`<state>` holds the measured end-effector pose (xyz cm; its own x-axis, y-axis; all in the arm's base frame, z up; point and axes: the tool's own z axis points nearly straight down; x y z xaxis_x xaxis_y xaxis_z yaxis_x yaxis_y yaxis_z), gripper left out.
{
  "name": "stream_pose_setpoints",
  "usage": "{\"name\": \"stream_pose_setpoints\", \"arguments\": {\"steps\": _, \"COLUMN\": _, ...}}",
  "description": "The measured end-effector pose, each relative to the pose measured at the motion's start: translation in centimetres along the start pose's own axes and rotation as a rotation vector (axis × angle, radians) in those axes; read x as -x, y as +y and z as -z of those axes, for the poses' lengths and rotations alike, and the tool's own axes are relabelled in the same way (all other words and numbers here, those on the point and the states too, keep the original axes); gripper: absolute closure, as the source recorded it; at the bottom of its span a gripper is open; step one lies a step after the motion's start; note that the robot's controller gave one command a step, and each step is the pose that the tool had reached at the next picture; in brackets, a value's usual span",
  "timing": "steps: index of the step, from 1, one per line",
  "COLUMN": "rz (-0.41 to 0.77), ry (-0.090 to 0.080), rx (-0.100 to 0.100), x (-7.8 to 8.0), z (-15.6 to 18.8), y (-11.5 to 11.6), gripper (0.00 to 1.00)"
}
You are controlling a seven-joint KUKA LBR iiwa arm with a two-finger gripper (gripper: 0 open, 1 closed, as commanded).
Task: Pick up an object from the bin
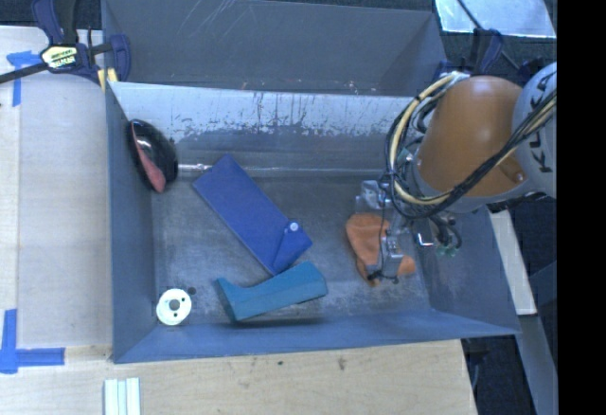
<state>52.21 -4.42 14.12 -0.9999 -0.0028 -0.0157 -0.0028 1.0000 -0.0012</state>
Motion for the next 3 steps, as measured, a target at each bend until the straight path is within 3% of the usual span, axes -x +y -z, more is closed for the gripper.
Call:
{"name": "stream_pose_setpoints", "arguments": {"steps": 1, "rz": -0.264, "ry": 0.011, "rx": -0.001, "x": 0.3, "z": -7.0, "y": -2.2, "gripper": 1.0}}
{"name": "stream_pose_setpoints", "arguments": {"steps": 2, "rz": -0.264, "ry": 0.011, "rx": -0.001, "x": 0.3, "z": -7.0, "y": -2.2, "gripper": 1.0}}
{"name": "stream_pose_setpoints", "arguments": {"steps": 3, "rz": -0.252, "ry": 0.015, "rx": 0.0, "x": 3.2, "z": 14.1, "y": -2.2, "gripper": 1.0}}
